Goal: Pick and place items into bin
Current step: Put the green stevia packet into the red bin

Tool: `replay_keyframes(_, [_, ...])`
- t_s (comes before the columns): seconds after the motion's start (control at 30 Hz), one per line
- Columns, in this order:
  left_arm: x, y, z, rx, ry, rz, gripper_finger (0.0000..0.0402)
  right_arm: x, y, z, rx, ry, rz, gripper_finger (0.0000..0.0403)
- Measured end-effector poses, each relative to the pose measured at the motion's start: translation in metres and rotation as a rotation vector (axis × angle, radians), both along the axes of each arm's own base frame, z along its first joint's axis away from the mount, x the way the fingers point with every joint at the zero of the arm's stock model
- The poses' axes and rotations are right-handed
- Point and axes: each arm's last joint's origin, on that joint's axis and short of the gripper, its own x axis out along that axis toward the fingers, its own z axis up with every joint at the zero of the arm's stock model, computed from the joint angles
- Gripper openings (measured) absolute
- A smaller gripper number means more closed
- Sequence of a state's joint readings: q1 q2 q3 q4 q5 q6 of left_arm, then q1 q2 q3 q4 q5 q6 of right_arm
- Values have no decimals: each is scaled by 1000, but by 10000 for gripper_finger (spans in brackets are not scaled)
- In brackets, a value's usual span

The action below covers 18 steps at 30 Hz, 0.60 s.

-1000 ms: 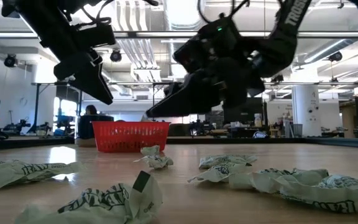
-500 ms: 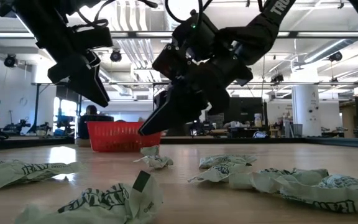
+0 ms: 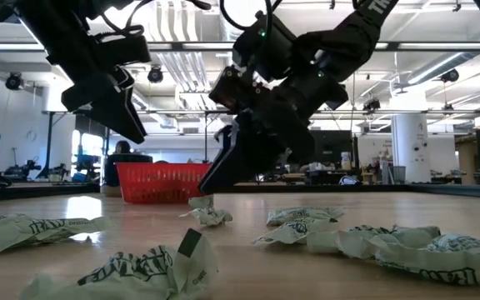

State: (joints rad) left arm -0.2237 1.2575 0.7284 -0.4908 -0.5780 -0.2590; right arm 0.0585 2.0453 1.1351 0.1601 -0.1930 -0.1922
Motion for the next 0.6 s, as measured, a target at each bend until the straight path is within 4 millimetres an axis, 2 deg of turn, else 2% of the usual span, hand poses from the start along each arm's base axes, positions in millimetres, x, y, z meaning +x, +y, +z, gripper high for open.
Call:
replay_keyframes(0.2, [0,0,0,0,-1,0,167,3,15,6,-27,-7,23,101])
replay_keyframes(0.6, [-4,-7,-1,-28,0,14,167,12,34,22,-261,-46,-123,95])
